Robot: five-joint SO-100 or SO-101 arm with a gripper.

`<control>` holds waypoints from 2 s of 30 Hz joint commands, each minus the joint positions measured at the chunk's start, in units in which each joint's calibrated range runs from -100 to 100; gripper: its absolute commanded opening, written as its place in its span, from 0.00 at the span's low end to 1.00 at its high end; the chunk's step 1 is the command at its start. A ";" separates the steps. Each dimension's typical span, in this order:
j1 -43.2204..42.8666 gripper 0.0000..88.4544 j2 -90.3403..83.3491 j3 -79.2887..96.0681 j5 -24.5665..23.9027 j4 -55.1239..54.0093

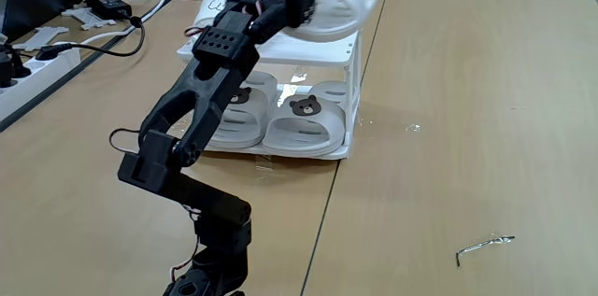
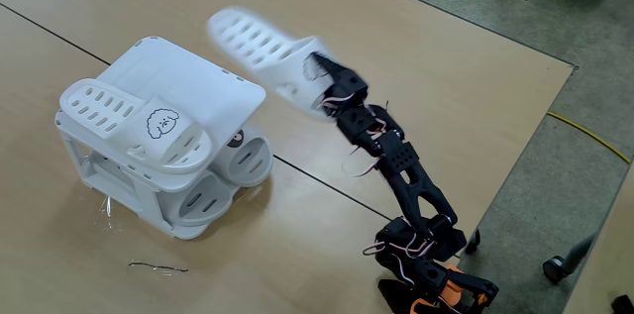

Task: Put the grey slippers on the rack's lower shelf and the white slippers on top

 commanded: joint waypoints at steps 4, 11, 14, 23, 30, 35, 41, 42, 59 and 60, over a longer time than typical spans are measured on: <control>-7.26 0.01 4.33 -4.28 0.42 -0.93; -10.79 0.01 19.64 -19.43 0.42 -1.44; -10.79 0.01 27.38 -28.18 0.42 -2.13; -10.79 0.01 51.28 -53.26 0.42 -2.13; -10.79 0.01 70.63 -71.48 0.42 -7.83; -11.70 0.01 80.05 -81.32 0.42 -7.83; -12.11 0.30 80.47 -81.50 0.42 -7.74; -12.11 0.31 80.31 -81.50 0.42 -7.66; -11.70 0.30 51.78 -46.68 0.42 -7.66; -11.70 0.30 48.92 -42.89 0.42 -7.66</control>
